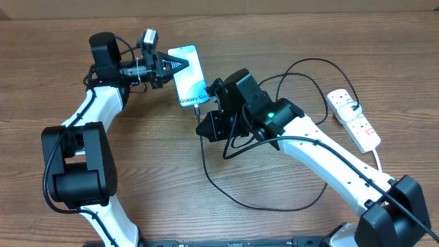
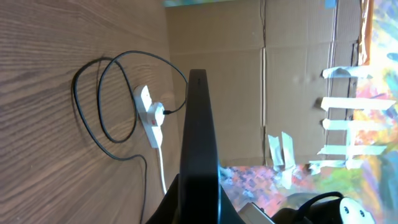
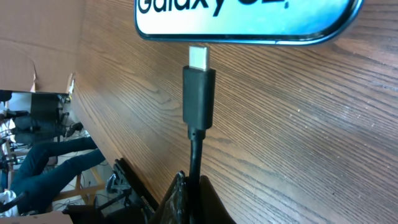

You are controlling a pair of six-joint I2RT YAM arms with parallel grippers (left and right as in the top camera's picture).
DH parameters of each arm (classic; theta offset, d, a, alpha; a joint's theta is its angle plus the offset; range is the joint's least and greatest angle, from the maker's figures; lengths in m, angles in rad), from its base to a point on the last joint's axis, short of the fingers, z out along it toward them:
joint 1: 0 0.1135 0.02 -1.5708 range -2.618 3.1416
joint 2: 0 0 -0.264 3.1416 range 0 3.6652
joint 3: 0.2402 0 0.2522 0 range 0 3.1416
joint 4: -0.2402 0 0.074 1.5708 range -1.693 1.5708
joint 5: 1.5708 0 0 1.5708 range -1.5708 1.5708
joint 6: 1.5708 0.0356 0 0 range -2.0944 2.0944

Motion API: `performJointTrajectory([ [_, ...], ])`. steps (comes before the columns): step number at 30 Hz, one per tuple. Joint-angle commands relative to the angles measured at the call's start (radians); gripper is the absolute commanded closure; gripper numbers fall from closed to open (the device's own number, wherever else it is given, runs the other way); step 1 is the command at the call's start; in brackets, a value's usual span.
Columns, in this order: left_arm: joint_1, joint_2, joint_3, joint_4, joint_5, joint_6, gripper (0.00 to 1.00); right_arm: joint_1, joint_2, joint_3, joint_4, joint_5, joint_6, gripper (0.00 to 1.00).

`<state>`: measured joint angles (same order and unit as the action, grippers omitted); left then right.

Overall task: Plug charger to phone and switch on socket
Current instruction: 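Hold the plug seated in the phone's port with the right gripper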

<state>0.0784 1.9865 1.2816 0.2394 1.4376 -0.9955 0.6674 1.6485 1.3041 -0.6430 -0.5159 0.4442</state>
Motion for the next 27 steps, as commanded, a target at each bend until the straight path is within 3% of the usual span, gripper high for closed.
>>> performJointTrajectory([
  [1,-0.008,-0.002,0.010,0.005,0.022,0.050,0.96,-0.006,0.003,0.012,0.002,0.006,0.000,0.96],
  [6,-0.006,-0.002,0.010,0.005,0.022,0.042,0.96,-0.006,0.003,0.011,-0.009,0.007,0.000,0.96],
  [14,-0.007,-0.002,0.010,0.005,0.030,-0.068,0.96,-0.006,0.004,0.009,-0.009,0.007,-0.006,0.96],
  [27,-0.009,-0.002,0.010,0.005,0.036,-0.059,0.96,-0.006,0.004,0.009,0.014,0.010,-0.006,0.96],
])
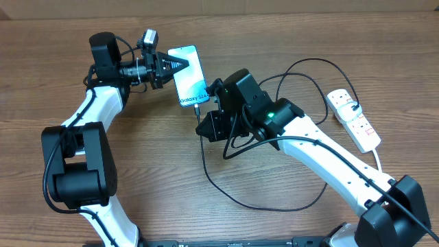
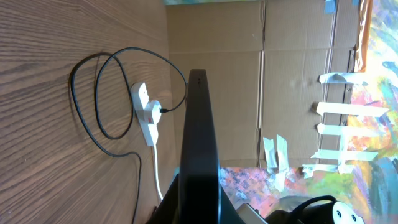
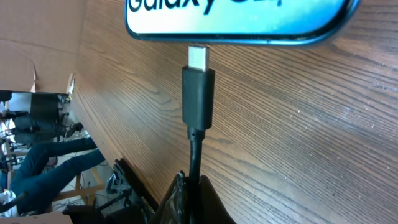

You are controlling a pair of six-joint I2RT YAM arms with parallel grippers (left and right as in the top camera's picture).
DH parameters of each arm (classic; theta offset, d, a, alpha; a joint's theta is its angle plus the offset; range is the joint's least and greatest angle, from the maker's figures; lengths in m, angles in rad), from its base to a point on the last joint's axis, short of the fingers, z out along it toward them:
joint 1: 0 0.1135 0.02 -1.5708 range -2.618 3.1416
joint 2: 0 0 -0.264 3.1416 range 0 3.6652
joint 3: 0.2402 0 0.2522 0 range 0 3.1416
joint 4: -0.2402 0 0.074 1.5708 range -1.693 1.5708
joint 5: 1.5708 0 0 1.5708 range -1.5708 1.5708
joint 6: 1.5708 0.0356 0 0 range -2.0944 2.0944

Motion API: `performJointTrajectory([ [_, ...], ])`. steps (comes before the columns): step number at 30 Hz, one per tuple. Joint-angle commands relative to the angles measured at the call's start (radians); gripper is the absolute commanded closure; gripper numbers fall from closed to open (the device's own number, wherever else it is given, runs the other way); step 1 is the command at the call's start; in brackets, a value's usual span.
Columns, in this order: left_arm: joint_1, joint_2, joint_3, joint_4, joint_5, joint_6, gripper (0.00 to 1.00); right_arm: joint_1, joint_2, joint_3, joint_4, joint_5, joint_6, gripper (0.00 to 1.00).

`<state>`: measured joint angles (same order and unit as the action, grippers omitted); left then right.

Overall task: Plug charger to phone and switch on socket
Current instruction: 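Hold the plug seated in the phone's port with the right gripper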

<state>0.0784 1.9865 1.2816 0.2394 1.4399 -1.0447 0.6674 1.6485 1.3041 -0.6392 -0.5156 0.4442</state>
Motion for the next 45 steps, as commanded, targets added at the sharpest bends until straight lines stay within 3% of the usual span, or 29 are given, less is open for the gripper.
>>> performJointTrajectory([
  [1,-0.009,-0.002,0.010,0.005,0.036,-0.010,0.96,-0.006,0.004,0.009,0.011,0.010,-0.006,0.96],
  [28,-0.014,-0.002,0.010,0.005,0.044,-0.055,0.96,-0.006,0.004,0.009,0.007,0.010,-0.002,0.96],
  [45,-0.014,-0.002,0.010,0.005,0.077,0.021,0.96,-0.007,0.004,0.009,0.037,0.016,-0.002,0.96],
])
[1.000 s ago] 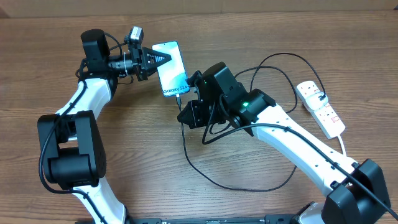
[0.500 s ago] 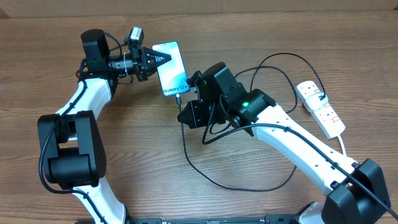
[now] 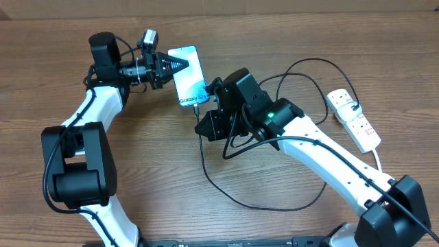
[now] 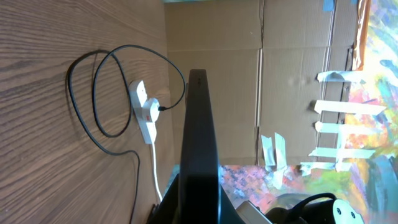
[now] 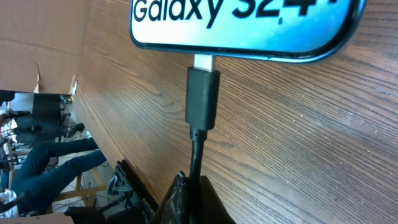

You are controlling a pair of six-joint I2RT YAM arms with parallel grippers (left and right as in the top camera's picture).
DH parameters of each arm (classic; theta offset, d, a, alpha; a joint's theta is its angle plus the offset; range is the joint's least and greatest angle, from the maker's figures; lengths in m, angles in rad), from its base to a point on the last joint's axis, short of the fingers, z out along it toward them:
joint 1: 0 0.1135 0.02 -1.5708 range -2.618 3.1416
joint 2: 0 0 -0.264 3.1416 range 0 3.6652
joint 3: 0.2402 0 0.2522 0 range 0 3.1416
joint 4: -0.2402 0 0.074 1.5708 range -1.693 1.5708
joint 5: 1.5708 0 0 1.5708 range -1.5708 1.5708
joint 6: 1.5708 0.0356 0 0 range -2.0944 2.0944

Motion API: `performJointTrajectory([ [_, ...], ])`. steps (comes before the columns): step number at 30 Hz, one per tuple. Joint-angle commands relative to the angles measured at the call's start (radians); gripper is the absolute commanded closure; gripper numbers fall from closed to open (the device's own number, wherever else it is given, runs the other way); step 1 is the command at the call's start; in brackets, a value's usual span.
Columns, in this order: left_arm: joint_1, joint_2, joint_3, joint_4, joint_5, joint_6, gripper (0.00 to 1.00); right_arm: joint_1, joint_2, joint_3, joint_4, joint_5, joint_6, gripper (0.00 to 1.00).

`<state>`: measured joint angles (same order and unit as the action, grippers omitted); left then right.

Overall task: Plug charger to phone and switch on socket
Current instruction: 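Hold the plug seated in the phone's port with the right gripper, then open the right gripper to release the USB-C plug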

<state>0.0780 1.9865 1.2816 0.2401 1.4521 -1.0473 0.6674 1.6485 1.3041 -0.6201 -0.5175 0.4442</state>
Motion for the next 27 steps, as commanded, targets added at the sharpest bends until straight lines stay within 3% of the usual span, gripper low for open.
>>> performJointTrajectory([
  [1,-0.014,-0.002,0.010,0.004,0.065,0.029,0.96,-0.007,0.004,0.009,0.018,0.029,-0.002,0.96],
  [8,-0.040,-0.002,0.010,0.004,0.087,0.072,0.96,-0.007,0.004,0.009,0.098,0.181,-0.003,0.94],
  [16,-0.044,-0.002,0.010,0.004,0.025,0.099,0.96,-0.006,0.004,0.009,0.090,0.180,-0.003,0.71],
  [17,-0.044,-0.002,0.010,0.004,0.003,0.109,0.96,-0.006,0.004,0.009,0.082,0.180,-0.003,0.66],
  [18,-0.044,-0.002,0.010,0.004,-0.038,0.130,0.96,-0.006,0.003,0.009,0.058,0.180,-0.003,0.50],
  [19,-0.044,-0.002,0.010,0.003,-0.060,0.139,0.96,-0.007,0.001,0.010,0.047,0.180,-0.003,0.40],
  [21,-0.046,-0.001,0.010,0.003,-0.111,0.159,0.96,-0.008,-0.023,0.018,-0.013,0.180,-0.003,0.00],
  [25,-0.046,-0.002,0.010,0.003,-0.152,0.161,0.96,0.000,-0.077,0.019,-0.082,0.196,-0.004,0.00],
  [27,-0.046,-0.001,0.010,0.003,-0.158,0.161,0.96,0.029,-0.082,0.016,-0.095,0.297,-0.003,0.00],
])
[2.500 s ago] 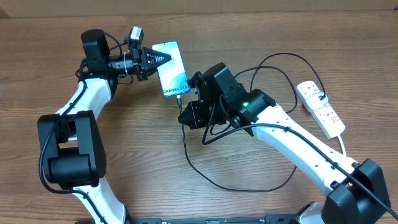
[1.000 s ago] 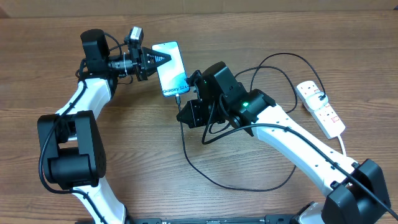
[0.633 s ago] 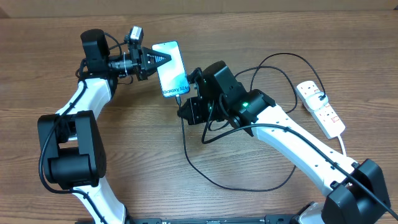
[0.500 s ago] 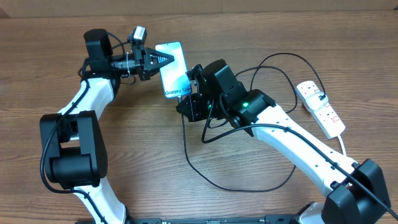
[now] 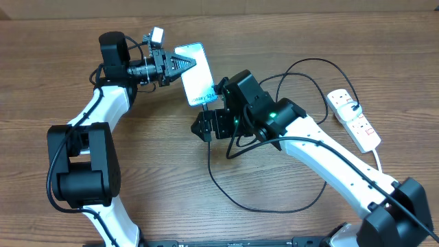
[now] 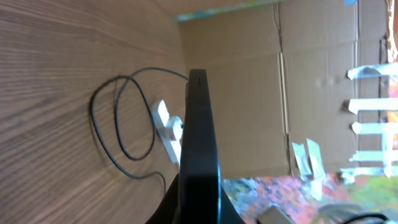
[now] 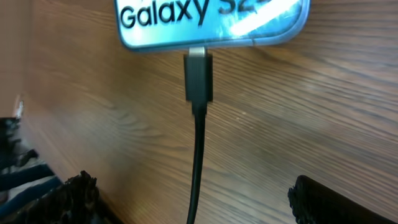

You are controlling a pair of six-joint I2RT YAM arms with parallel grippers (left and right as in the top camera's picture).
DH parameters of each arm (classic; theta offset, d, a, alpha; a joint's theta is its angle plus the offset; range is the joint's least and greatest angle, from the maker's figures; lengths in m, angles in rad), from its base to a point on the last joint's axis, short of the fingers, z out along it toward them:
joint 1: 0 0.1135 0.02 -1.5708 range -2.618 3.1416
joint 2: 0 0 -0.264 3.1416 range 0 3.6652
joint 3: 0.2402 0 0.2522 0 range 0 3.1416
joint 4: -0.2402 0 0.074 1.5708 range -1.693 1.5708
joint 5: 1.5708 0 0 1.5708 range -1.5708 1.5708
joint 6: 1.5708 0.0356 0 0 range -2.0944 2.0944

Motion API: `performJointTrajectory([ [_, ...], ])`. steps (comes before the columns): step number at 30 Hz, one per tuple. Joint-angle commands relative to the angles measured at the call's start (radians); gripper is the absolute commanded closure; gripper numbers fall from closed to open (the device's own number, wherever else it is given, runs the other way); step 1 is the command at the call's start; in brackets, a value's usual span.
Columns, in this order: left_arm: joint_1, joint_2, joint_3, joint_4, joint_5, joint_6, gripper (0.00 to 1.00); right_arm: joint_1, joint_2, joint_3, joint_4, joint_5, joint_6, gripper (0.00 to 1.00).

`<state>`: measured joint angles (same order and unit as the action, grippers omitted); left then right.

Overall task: Plug charger to phone and switch on socket
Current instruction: 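Open the right gripper to release the USB-C plug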

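Observation:
My left gripper [image 5: 186, 66] is shut on the lit Galaxy phone [image 5: 197, 84] and holds it on edge; the left wrist view shows the phone [image 6: 199, 130] edge-on between the fingers. The black charger plug [image 7: 199, 76] sits in the port at the phone's [image 7: 211, 22] bottom edge. Its cable [image 7: 198, 162] hangs down between the fingers of my right gripper [image 7: 193, 190], which is open and touches nothing. In the overhead view the right gripper [image 5: 209, 126] is just below the phone. The white socket strip [image 5: 353, 120] lies at the far right, with the charger's adapter plugged in.
The black cable [image 5: 260, 202] loops over the wooden table [image 5: 137, 178] under and behind the right arm. In the left wrist view the socket strip [image 6: 166, 121] and cable loops lie on the table, with a cardboard wall [image 6: 249, 74] behind.
My right gripper has opened and let go of the plug, which stays in the phone's port. The left gripper has shifted a little to the right with the phone.
At first my right gripper held the plug just short of the phone's port while the left held the phone. A moment later it stood the same, slightly closer. Then the plug's tip was in the port. Now the plug is in the port and the right gripper is open.

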<state>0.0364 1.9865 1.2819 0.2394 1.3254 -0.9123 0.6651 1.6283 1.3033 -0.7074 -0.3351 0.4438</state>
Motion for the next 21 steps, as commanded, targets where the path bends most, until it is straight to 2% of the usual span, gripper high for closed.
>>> performJointTrajectory([
  [1,-0.004,-0.001,0.009,0.004,-0.033,0.026,0.96,0.052,-0.060,0.008,0.002,0.188,-0.002,0.00],
  [4,-0.004,-0.001,0.009,0.004,-0.034,0.026,0.96,0.114,-0.051,-0.030,0.052,0.378,-0.002,0.00],
  [8,-0.004,-0.001,0.009,0.001,-0.021,0.021,0.96,0.176,-0.044,-0.042,0.106,0.517,-0.002,0.15],
  [14,-0.004,-0.002,0.009,0.001,0.037,0.013,0.96,0.171,-0.029,-0.042,0.141,0.552,-0.002,0.34],
  [17,-0.004,-0.002,0.009,0.001,0.068,0.006,0.96,0.171,0.011,-0.042,0.152,0.547,-0.002,0.36],
  [21,-0.004,-0.001,0.009,0.001,0.084,0.006,0.96,0.180,0.056,-0.042,0.163,0.517,-0.002,0.44],
])
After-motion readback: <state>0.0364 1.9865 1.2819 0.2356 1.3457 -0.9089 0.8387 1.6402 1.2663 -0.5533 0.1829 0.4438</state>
